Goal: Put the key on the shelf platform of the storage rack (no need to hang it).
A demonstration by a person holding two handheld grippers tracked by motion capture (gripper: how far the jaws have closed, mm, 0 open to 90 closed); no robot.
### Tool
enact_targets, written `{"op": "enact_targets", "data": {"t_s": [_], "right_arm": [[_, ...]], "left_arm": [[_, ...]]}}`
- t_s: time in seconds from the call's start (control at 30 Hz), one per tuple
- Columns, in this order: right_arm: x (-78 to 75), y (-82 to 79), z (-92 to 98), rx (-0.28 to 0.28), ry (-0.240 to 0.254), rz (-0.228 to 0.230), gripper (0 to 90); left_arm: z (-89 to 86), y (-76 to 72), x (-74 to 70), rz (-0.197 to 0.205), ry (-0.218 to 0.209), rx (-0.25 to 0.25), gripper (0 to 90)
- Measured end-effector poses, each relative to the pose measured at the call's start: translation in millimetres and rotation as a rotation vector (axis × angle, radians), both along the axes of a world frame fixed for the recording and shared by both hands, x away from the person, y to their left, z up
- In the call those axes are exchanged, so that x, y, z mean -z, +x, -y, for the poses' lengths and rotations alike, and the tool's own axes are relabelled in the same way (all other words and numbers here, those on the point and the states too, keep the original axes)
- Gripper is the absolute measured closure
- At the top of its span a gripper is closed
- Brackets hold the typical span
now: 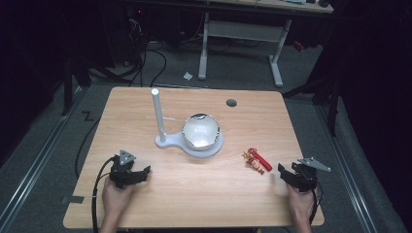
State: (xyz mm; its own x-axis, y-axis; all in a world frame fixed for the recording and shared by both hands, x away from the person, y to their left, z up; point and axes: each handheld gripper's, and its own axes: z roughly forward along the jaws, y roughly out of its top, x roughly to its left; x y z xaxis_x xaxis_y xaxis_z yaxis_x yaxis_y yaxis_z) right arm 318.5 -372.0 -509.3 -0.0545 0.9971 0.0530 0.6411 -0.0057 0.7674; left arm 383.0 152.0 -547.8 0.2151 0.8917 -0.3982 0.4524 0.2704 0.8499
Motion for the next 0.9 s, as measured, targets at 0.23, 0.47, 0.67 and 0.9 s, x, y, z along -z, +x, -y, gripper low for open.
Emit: {"op": "enact_targets", "data": {"t_s": [0.23, 0.47, 0.67, 0.9], "right_arm": [[-9.8, -1.0, -12.6, -0.076, 0.001, 0.032, 36.6], [-11.9, 3.9, -28.2, -0.159, 0.015, 0.035, 32.4], [-5.5, 13.0, -39.5, -0.2, 0.04, 0.005, 29.3], [3.9, 25.7, -48.7, -0.23, 0.042, -0.03, 25.6]], "left_arm": [[0.0, 0.0, 0.0, 0.0, 0.0, 0.0, 23.1], [0.0, 0.0, 0.0, 0.0, 0.0, 0.0, 23.1], [0.0, 0.0, 0.0, 0.0, 0.001, 0.0, 23.1], [0.1, 0.0, 0.0, 0.0, 0.001, 0.0, 23.1]]}}
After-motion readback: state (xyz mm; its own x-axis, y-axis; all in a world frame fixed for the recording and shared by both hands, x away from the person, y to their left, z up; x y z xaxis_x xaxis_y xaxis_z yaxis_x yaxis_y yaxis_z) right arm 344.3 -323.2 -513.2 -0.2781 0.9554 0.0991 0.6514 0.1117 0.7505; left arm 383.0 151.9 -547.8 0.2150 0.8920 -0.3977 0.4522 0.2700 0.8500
